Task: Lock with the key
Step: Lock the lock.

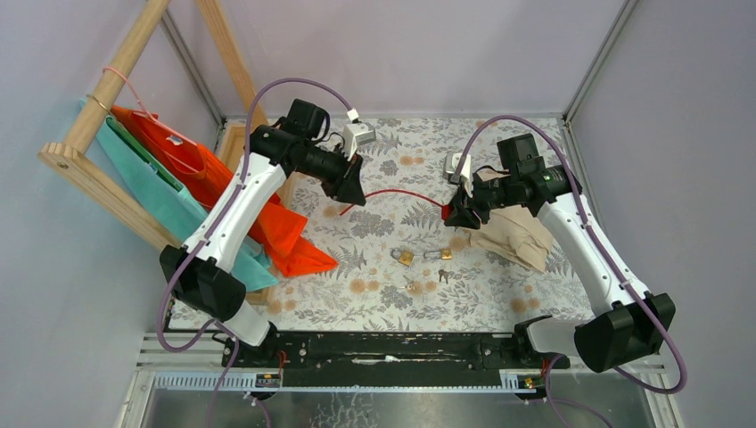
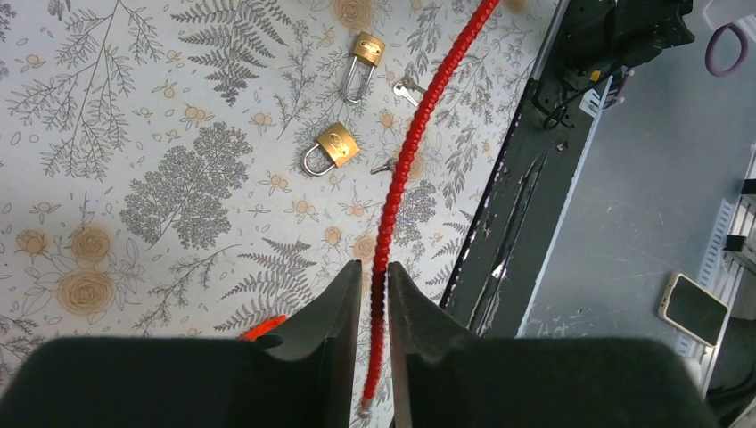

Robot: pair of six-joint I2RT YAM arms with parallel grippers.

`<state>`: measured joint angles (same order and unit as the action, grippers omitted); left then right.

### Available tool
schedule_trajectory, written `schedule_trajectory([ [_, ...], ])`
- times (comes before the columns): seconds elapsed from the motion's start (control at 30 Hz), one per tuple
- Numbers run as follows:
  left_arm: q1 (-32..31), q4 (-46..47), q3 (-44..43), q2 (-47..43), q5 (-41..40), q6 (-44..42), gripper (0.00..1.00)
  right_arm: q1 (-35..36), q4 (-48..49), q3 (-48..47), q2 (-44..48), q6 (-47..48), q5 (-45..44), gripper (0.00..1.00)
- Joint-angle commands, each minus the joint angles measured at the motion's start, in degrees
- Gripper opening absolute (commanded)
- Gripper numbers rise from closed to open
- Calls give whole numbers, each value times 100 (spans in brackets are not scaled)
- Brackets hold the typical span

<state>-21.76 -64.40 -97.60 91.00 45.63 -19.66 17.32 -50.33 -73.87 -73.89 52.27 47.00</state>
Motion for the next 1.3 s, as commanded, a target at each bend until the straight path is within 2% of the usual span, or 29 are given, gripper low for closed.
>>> schedule_trajectory([
  [0.0, -22, -151, -14, -39, 164, -105, 18, 62, 169, -58, 24, 31, 80, 0],
  [0.1, -38, -135, 44, -21, 446, -25, 8, 66, 280, -29, 15, -81, 102, 0],
  [0.17, -65, 179, 198, -44, 785, 361, 0, 67, 471, 21, 15, -248, 171, 0],
  [0.27, -189, 1520, 683, -191, 1118, 1704, 0, 74, 874, 64, -50, -621, 364, 0],
  [0.5, -390, 4847, 1378, -202, 476, 4828, 0, 125, 1875, -65, -580, -1868, 855, 0],
  [0.57, -418, 5535, 1443, -82, 348, 5670, 0, 169, 2022, -104, -706, -2120, 945, 0],
  [0.63, -513, 6080, 1524, -42, 98, 6083, 0, 174, 2298, -33, -740, -2446, 1041, 0],
  [0.73, -742, 6748, 1649, -73, -276, 6288, 0, 184, 2890, 236, -655, -3019, 1233, 0],
  [0.87, -953, 6881, 1513, 180, -442, 6307, 0, 184, 3431, 447, -618, -3634, 1529, 0],
  [1.27, -1052, 7410, 2050, 340, -777, 6641, 0, 187, 4596, 923, -480, -4746, 1973, 0],
])
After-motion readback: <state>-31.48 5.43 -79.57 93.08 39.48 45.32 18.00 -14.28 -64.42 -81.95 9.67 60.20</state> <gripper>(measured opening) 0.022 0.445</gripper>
